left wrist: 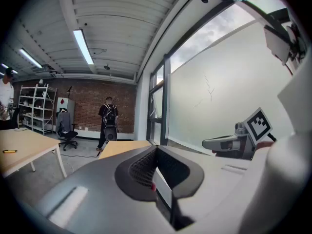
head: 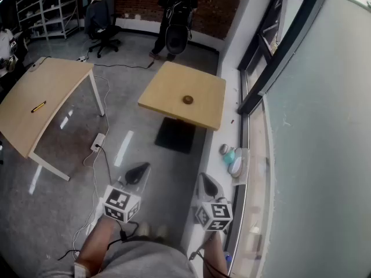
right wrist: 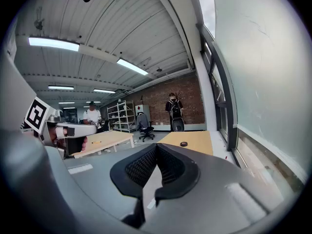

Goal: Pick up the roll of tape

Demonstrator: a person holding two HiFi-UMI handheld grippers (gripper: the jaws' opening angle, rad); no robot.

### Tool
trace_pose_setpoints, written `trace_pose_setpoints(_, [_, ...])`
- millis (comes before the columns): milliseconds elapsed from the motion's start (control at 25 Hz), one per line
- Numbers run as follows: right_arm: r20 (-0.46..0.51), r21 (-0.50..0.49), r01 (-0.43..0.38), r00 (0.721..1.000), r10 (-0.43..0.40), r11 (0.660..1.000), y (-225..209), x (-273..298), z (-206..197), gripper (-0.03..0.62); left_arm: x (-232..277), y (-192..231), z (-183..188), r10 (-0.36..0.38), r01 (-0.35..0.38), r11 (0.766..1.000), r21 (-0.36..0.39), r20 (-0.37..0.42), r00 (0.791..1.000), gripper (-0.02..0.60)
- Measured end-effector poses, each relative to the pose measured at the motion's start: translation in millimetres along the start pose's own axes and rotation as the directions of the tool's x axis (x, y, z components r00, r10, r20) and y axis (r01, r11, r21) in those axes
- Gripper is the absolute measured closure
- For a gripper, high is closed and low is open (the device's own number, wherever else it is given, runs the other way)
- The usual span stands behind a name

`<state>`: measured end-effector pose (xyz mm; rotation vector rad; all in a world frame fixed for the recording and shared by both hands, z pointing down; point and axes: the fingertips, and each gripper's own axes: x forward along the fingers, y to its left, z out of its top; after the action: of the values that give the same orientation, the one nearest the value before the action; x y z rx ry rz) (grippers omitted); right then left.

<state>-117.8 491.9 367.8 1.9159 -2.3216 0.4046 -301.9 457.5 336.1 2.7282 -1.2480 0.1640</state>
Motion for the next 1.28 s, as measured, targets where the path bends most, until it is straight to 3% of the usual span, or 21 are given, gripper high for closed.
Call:
trace_pose_setpoints(360, [0.046, 0.043, -0.045, 0.998, 0.043, 0.998, -13, 6, 12, 0.580, 15, -4, 1, 0.018, -0.018, 1.000, 0.001, 0.002, 1.000, 0.581])
trace_pose_setpoints(1280, [0.043, 0.042, -0.152, 0.988, 0.150, 0.988, -65, 31, 9, 0.580, 72, -22, -4, 0.094, -0.094, 0.995, 0.019, -0.017, 0.995, 0.581])
